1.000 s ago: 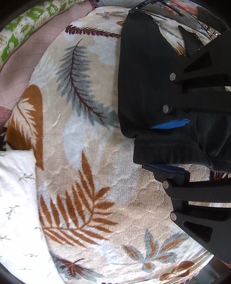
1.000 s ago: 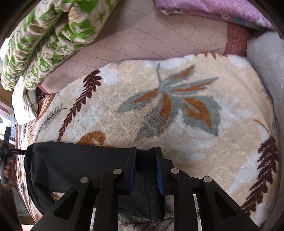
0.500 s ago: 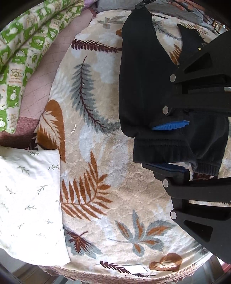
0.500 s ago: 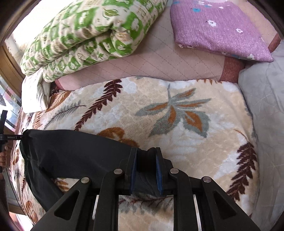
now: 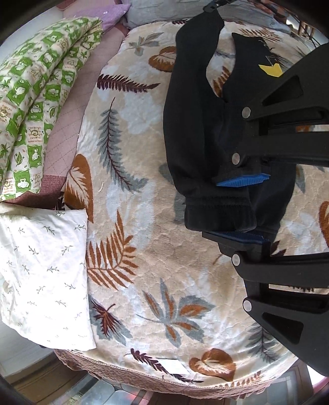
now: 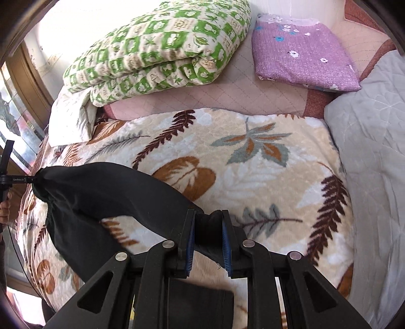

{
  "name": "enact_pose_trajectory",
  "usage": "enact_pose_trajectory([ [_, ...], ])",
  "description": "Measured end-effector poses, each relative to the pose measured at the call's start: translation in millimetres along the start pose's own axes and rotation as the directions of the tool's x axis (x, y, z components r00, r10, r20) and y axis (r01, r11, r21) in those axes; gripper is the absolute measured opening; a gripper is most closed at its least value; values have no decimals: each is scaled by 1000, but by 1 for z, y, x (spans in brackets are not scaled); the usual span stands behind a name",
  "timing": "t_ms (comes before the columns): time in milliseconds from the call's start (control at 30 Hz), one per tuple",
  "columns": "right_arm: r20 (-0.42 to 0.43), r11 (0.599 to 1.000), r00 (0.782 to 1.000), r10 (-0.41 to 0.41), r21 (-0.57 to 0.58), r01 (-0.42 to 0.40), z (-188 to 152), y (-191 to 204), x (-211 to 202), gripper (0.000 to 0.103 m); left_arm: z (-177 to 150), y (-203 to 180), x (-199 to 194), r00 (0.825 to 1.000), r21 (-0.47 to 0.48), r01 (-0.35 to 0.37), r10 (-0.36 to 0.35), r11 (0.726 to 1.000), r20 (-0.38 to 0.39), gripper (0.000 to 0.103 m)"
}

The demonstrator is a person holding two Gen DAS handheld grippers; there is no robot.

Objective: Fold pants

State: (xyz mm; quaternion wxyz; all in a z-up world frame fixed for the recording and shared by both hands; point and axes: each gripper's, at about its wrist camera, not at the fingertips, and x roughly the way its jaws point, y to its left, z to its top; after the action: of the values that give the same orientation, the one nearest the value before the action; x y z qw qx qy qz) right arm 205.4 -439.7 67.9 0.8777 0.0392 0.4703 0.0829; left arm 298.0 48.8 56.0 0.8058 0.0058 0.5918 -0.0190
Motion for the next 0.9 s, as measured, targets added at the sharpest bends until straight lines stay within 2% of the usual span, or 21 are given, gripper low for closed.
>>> enact_pose_trajectory([
  [200, -7, 1000, 1000, 24, -4, -24, -46, 10, -13, 19, -44, 14, 2, 1000, -8, 6, -6, 1000, 13, 28],
  [367, -24, 998, 998, 57, -14, -57, -93, 16, -15, 19, -83, 27, 22, 1000, -9, 16, -16, 1000, -24, 28],
  [500, -21, 997, 997, 69, -19, -69, -125, 21, -19, 19, -110, 38, 46, 996, -18, 29, -30, 999, -85, 28],
  [600, -36, 996, 997, 72, -48, -74, -147, 28, -18, 19, -122, 44, 58, 991, -33, 45, -49, 998, -121, 28],
  [767, -62, 998, 997, 43, -43, -46, -167, 28, -13, 19, -131, 47, 59, 990, -29, 50, -54, 998, -131, 29],
  [900, -80, 997, 996, -28, -73, 22, -176, 30, -8, 26, -129, 56, 61, 981, -59, 91, -99, 994, -164, 31],
])
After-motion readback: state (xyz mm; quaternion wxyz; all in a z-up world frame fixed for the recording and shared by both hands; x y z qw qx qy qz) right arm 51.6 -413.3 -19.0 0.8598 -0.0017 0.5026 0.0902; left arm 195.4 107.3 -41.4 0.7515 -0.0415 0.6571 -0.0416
